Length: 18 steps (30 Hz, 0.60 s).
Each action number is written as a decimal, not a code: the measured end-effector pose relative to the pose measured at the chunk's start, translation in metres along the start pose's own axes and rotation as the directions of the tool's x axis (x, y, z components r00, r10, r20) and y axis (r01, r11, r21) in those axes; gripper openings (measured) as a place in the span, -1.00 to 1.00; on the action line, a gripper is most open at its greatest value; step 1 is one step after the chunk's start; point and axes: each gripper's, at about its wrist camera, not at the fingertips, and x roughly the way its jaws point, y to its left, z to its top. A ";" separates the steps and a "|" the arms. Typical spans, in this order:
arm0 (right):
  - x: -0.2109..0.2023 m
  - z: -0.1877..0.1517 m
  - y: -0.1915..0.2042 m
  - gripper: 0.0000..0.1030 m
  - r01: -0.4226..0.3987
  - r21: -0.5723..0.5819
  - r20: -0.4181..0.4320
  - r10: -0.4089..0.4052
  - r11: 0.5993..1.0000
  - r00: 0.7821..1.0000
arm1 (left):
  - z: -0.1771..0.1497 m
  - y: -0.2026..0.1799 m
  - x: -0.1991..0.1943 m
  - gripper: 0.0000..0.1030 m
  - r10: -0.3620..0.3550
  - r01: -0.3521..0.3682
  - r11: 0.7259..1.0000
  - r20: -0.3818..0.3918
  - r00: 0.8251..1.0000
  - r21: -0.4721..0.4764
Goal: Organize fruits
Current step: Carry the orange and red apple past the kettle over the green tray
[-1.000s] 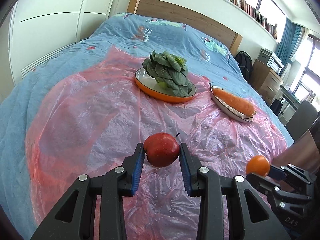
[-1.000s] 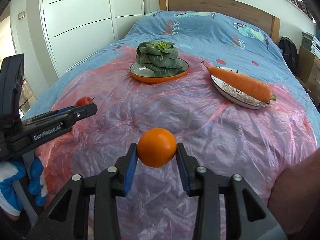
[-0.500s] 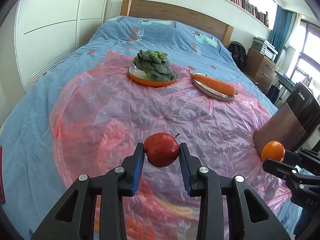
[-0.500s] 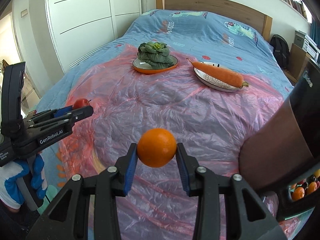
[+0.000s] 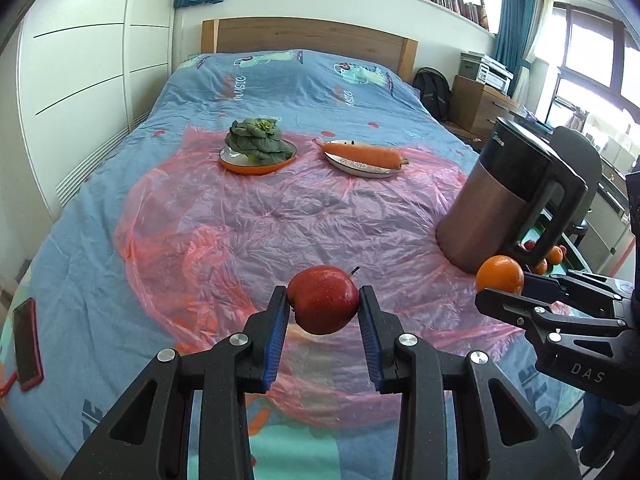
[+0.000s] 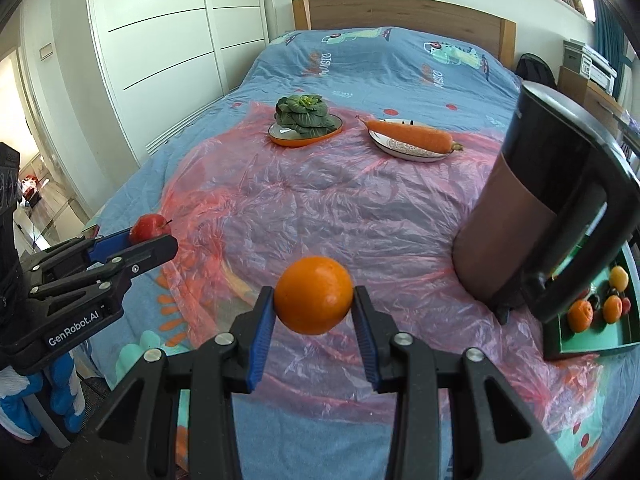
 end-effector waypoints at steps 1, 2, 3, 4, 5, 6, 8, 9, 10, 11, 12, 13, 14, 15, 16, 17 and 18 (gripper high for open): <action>-0.005 -0.005 -0.002 -0.08 0.005 0.007 0.001 -0.005 1.000 1.000 | -0.002 -0.004 -0.002 -0.42 -0.003 0.003 1.000 -0.007 1.000 0.005; -0.010 -0.010 -0.005 -0.08 0.010 0.014 0.002 -0.010 1.000 1.000 | -0.005 -0.008 -0.005 -0.42 -0.006 0.006 1.000 -0.014 1.000 0.010; -0.015 -0.015 -0.009 -0.08 0.015 0.021 0.004 -0.015 1.000 1.000 | -0.008 -0.012 -0.007 -0.42 -0.009 0.010 1.000 -0.022 1.000 0.015; -0.020 -0.020 -0.013 -0.08 0.019 0.028 0.005 -0.020 0.999 1.000 | -0.011 -0.017 -0.009 -0.42 -0.011 0.011 1.000 -0.029 1.000 0.023; -0.024 -0.024 -0.017 -0.08 0.025 0.037 0.006 -0.026 0.999 1.000 | -0.014 -0.022 -0.011 -0.42 -0.010 0.011 0.999 -0.036 0.999 0.033; -0.028 -0.029 -0.021 -0.08 0.030 0.047 0.007 -0.031 0.998 0.999 | -0.016 -0.027 -0.013 -0.42 -0.008 0.010 0.999 -0.042 0.999 0.044; -0.036 -0.038 -0.031 -0.08 0.038 0.067 0.012 -0.039 0.997 0.999 | -0.021 -0.038 -0.016 -0.42 -0.009 0.012 0.998 -0.054 0.998 0.064; -0.039 -0.042 -0.036 -0.08 0.043 0.075 0.015 -0.044 0.996 0.999 | -0.023 -0.043 -0.018 -0.42 -0.010 0.014 0.997 -0.059 0.998 0.074; -0.043 -0.046 -0.041 -0.08 0.047 0.083 0.018 -0.049 0.995 0.999 | -0.025 -0.049 -0.019 -0.42 -0.011 0.016 0.996 -0.065 0.998 0.085; -0.046 -0.050 -0.046 -0.08 0.050 0.094 0.021 -0.052 0.994 0.998 | -0.027 -0.054 -0.020 -0.42 -0.013 0.020 0.995 -0.070 0.997 0.094; -0.049 -0.054 -0.051 -0.08 0.053 0.104 0.024 -0.056 0.993 0.998 | -0.028 -0.060 -0.021 -0.42 -0.017 0.025 0.995 -0.075 0.997 0.101; -0.053 -0.057 -0.057 -0.08 0.057 0.113 0.027 -0.061 0.992 0.998 | -0.029 -0.066 -0.022 -0.42 -0.023 0.032 0.994 -0.080 0.997 0.107; -0.056 -0.060 -0.062 -0.08 0.063 0.121 0.031 -0.067 0.991 0.997 | -0.030 -0.072 -0.023 -0.42 -0.030 0.040 0.993 -0.083 0.996 0.113; -0.060 -0.063 -0.067 -0.08 0.069 0.128 0.036 -0.074 0.989 0.997 | -0.030 -0.078 -0.024 -0.42 -0.036 0.046 0.992 -0.084 0.996 0.120; -0.064 -0.066 -0.073 -0.08 0.074 0.137 0.042 -0.081 0.988 0.996 | -0.030 -0.084 -0.024 -0.42 -0.039 0.050 0.991 -0.085 0.996 0.128; -0.067 -0.068 -0.079 -0.08 0.080 0.147 0.046 -0.088 0.986 0.995 | -0.030 -0.091 -0.024 -0.42 -0.043 0.054 0.989 -0.087 0.995 0.137; -0.071 -0.071 -0.085 -0.08 0.085 0.157 0.051 -0.095 0.984 0.994 | -0.031 -0.097 -0.023 -0.42 -0.048 0.061 0.988 -0.089 0.995 0.144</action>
